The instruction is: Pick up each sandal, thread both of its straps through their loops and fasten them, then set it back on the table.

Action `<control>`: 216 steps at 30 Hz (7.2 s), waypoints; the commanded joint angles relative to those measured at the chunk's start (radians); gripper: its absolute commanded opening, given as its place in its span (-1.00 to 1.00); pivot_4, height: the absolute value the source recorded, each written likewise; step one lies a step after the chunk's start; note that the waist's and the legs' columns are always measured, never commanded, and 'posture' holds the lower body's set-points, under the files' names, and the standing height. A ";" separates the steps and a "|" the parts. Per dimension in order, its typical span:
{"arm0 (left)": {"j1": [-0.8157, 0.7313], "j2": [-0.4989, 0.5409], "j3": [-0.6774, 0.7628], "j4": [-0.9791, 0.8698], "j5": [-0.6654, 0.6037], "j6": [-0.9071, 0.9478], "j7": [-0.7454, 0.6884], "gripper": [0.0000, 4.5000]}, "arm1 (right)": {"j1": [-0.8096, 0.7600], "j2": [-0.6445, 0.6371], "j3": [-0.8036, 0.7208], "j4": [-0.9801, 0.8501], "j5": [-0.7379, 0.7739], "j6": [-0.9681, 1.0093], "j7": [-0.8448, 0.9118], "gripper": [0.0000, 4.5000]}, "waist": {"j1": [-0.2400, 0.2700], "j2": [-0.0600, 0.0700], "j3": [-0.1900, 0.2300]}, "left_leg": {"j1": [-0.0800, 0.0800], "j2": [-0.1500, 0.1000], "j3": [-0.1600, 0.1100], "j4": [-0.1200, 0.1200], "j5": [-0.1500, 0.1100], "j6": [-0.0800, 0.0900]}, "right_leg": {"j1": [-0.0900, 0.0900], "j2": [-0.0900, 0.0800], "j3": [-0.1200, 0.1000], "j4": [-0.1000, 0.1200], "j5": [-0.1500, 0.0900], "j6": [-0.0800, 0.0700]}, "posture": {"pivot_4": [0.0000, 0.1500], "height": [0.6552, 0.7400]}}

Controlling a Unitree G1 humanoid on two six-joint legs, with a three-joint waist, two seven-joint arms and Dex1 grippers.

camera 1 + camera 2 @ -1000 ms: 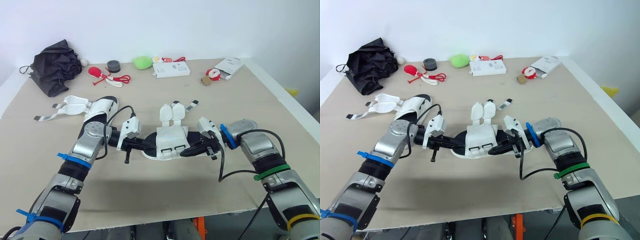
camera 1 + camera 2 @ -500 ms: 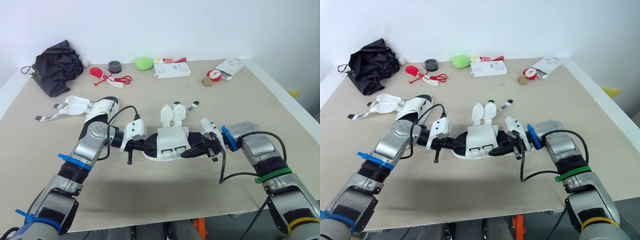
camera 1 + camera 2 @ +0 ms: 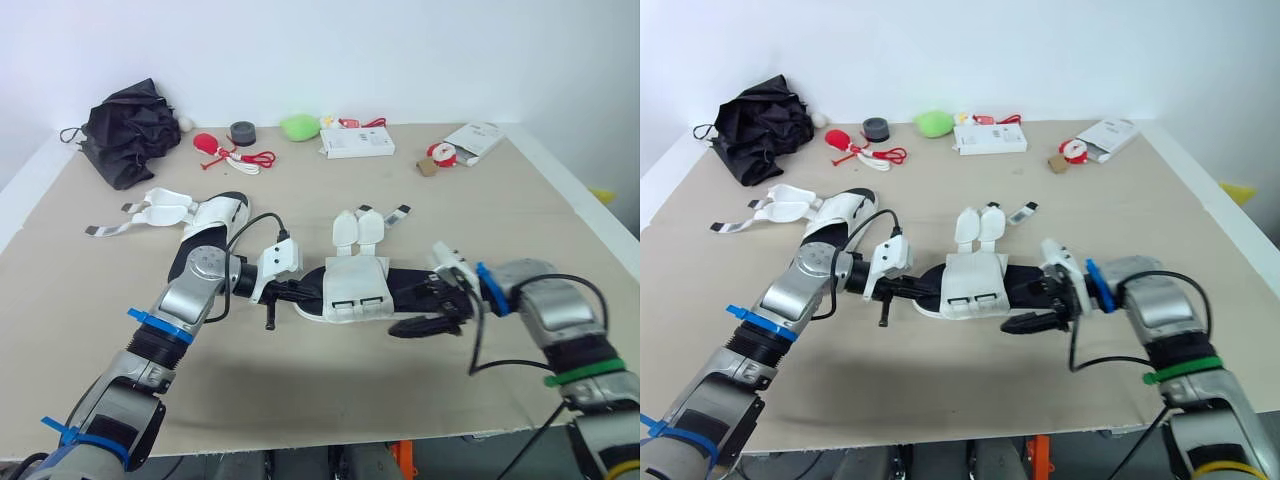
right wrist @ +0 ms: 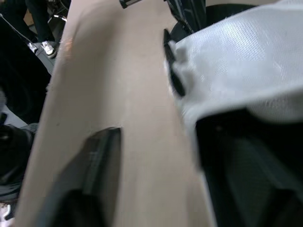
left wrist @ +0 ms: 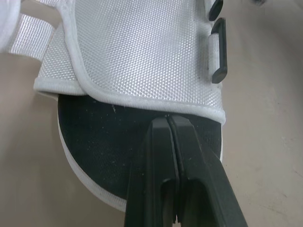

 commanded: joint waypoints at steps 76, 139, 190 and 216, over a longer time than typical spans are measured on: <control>0.069 -0.025 -0.035 -0.033 0.066 -0.004 0.057 -1.00 | -0.737 0.473 -0.457 1.031 -0.093 -0.198 -0.618 -1.00 | -0.007 0.001 0.000 | -0.009 -0.013 0.000 0.000 0.003 0.015 | -0.004 -0.014 0.000 -0.003 0.010 0.003 | 1.00 1.00; -0.047 -0.074 -0.053 0.148 0.077 -0.098 0.006 -1.00 | -0.117 -0.040 0.071 -0.043 -1.582 -1.703 -2.102 0.98 | -0.004 0.000 0.000 | -0.007 -0.015 0.002 0.000 0.005 0.014 | -0.002 -0.014 0.002 -0.003 0.002 0.009 | 1.00 1.00; -0.034 -0.107 -0.054 0.135 0.067 -0.064 -0.003 -1.00 | 0.551 -0.045 -0.080 -0.651 0.506 0.063 -1.060 0.98 | 0.006 -0.002 -0.002 | -0.009 -0.011 -0.011 0.001 0.004 0.015 | 0.011 -0.017 -0.015 -0.019 0.003 0.012 | 1.00 1.00; -0.013 -0.104 -0.047 0.107 0.063 -0.042 0.019 -1.00 | 0.418 0.118 -0.103 -0.646 0.469 0.276 -0.886 0.44 | 0.005 -0.002 -0.003 | -0.009 -0.010 -0.012 0.000 0.004 0.015 | 0.011 -0.017 -0.016 -0.019 0.003 0.011 | 1.00 1.00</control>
